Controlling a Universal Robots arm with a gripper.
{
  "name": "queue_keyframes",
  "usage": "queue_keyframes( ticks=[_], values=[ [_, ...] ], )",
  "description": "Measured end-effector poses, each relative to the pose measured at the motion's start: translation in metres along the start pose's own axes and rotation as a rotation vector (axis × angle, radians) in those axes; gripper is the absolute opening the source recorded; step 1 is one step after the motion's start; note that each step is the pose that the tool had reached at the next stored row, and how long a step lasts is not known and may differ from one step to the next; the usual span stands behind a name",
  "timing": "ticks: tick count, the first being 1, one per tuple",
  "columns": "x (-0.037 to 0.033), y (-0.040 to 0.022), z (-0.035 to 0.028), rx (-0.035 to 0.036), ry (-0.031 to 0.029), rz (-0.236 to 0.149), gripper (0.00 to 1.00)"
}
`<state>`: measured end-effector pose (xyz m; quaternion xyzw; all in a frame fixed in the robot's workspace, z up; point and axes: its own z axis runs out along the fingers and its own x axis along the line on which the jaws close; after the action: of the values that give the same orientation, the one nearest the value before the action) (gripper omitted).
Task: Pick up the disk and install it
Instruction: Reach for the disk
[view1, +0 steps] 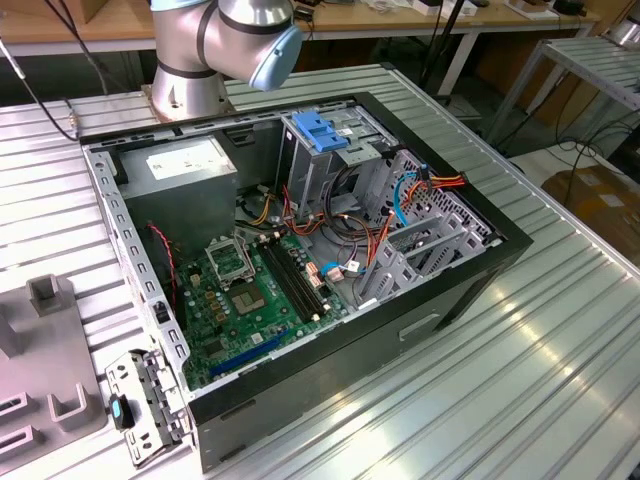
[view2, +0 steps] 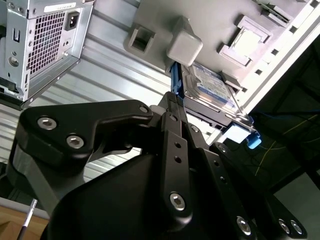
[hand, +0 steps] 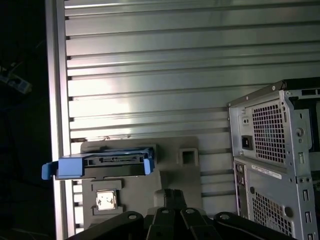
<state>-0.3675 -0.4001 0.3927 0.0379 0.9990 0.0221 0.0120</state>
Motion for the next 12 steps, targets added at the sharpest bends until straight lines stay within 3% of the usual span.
queue_keyframes(
  ticks=[7,10,12],
  values=[
    [0.0060,-0.0005,-0.0002,0.0000,0.0000,0.000,0.11],
    [0.0123,-0.0009,-0.0004,0.0001,0.0001,0.000,0.11],
    [0.0207,-0.0014,-0.0005,0.0000,-0.0001,0.000,0.11]
  ],
)
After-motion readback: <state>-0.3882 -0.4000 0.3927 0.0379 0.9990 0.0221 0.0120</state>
